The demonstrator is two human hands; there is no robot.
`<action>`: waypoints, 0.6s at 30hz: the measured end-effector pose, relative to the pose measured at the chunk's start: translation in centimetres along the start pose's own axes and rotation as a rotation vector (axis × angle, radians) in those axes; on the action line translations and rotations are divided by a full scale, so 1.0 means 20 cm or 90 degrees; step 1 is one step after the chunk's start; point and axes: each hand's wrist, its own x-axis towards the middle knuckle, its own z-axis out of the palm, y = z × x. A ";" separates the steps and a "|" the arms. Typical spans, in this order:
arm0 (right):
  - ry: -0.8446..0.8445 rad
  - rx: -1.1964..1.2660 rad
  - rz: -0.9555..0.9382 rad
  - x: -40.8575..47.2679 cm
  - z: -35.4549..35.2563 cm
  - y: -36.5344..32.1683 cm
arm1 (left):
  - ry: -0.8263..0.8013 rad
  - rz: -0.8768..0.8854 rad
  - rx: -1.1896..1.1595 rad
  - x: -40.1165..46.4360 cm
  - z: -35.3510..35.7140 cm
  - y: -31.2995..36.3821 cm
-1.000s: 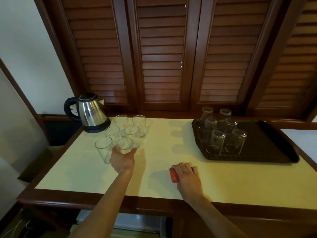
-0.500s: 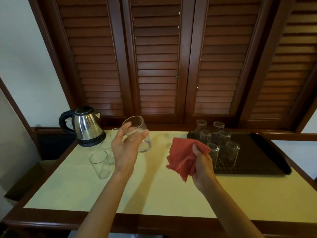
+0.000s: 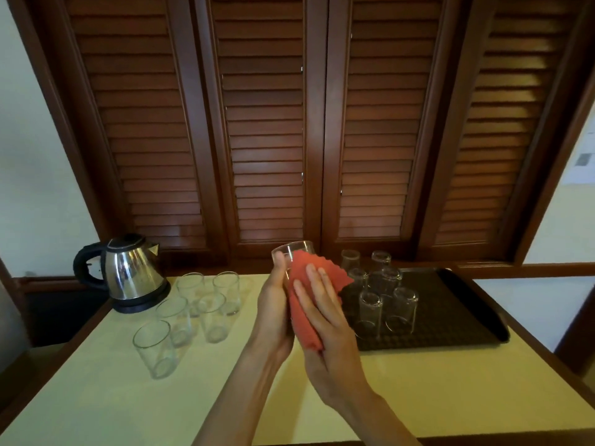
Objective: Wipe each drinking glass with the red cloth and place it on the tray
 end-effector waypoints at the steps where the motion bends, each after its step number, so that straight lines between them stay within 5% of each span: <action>1: 0.023 0.058 0.045 0.04 -0.02 0.00 | -0.011 0.019 0.029 -0.01 0.00 -0.02; 4: 0.053 0.146 0.127 0.19 -0.08 -0.04 | -0.037 0.070 0.109 -0.03 0.03 -0.08; 7: -0.065 -0.028 -0.003 0.07 -0.03 -0.03 | -0.034 0.047 -0.027 0.01 -0.01 -0.01; 9: -0.080 0.008 -0.022 0.00 -0.01 0.01 | -0.024 0.054 -0.051 0.05 -0.05 0.04; 13: 0.005 0.118 0.141 0.20 -0.05 -0.02 | -0.013 0.071 0.059 0.04 -0.05 -0.09; 16: -0.094 -0.092 -0.035 0.08 0.00 0.03 | 0.011 0.046 0.000 0.06 -0.05 -0.01; 18: -0.121 -0.082 -0.052 0.00 0.01 0.09 | 0.017 0.049 0.016 0.09 -0.07 0.06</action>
